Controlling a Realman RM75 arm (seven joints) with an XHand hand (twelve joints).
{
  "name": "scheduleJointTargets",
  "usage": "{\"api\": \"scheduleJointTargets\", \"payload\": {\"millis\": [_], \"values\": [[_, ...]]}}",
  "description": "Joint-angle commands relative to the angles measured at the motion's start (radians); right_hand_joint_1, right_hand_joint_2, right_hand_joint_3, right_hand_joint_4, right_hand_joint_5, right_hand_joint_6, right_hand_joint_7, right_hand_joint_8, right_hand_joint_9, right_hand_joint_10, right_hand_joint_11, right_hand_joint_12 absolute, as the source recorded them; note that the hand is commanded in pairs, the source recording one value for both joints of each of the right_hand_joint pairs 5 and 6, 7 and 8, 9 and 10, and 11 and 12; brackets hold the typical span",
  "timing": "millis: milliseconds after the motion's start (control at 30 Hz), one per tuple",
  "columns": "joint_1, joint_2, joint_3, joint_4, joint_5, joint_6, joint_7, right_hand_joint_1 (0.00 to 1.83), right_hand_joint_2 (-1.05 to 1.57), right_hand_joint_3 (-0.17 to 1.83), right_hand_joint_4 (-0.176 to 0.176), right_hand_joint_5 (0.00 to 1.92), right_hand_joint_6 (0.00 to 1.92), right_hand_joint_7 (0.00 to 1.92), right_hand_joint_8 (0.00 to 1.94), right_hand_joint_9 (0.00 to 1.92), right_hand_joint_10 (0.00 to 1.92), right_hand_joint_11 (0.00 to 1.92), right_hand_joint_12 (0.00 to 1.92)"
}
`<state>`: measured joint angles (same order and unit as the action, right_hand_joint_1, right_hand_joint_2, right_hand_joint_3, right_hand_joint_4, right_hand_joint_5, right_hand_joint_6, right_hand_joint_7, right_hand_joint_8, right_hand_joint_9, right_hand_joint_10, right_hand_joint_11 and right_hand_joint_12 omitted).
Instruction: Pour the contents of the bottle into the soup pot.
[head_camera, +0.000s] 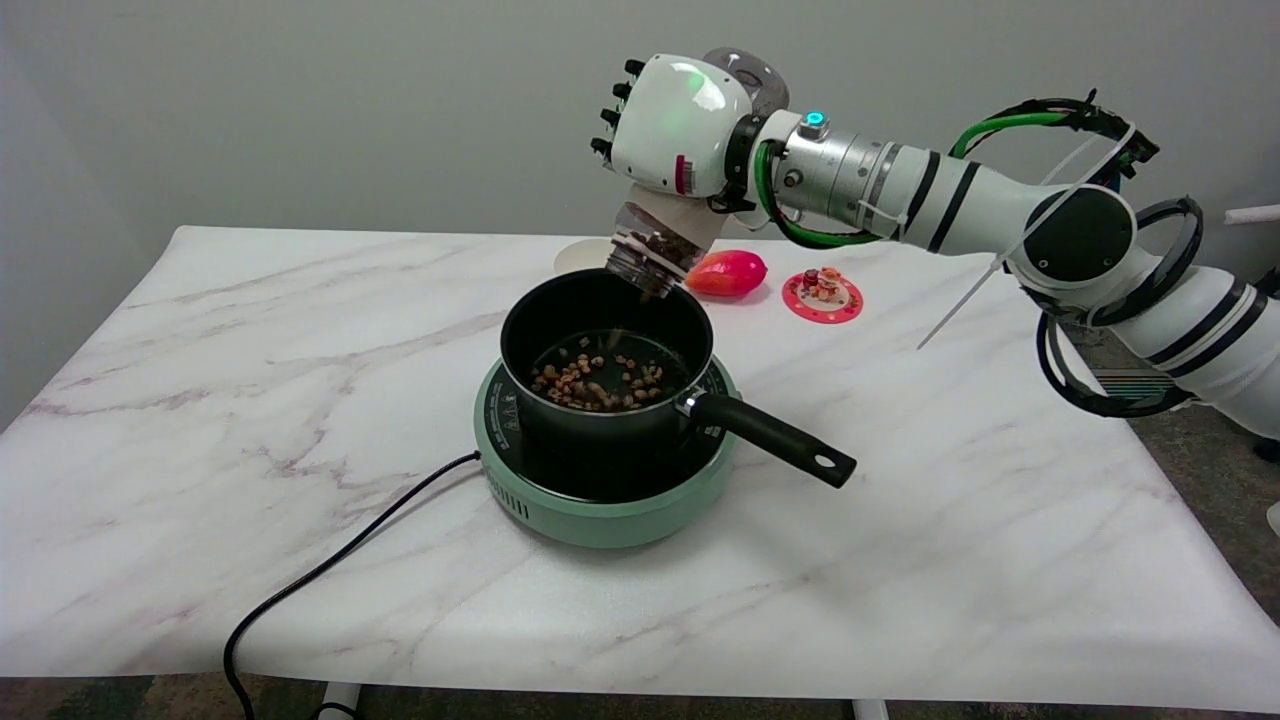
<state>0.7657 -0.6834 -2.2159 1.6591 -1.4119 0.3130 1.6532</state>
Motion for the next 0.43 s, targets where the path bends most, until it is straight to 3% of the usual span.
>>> {"api": "scheduleJointTargets", "payload": {"millis": [33,233,433], "values": [[-0.043,0.008,-0.014,-0.010,0.105,-0.096,0.055,1.60,0.82,0.85,0.000,1.92,1.92,1.92,1.92,1.46,1.46,1.22,1.22],[-0.119,0.020,0.025,0.006,0.410,-0.207,0.068,1.59,0.85,0.82,0.000,1.92,1.92,1.92,1.92,1.46,1.46,1.22,1.22],[-0.252,0.014,0.167,0.050,0.635,-0.244,0.078,1.61,0.79,0.85,0.000,1.92,1.92,1.92,1.92,1.44,1.44,1.21,1.21]]}}
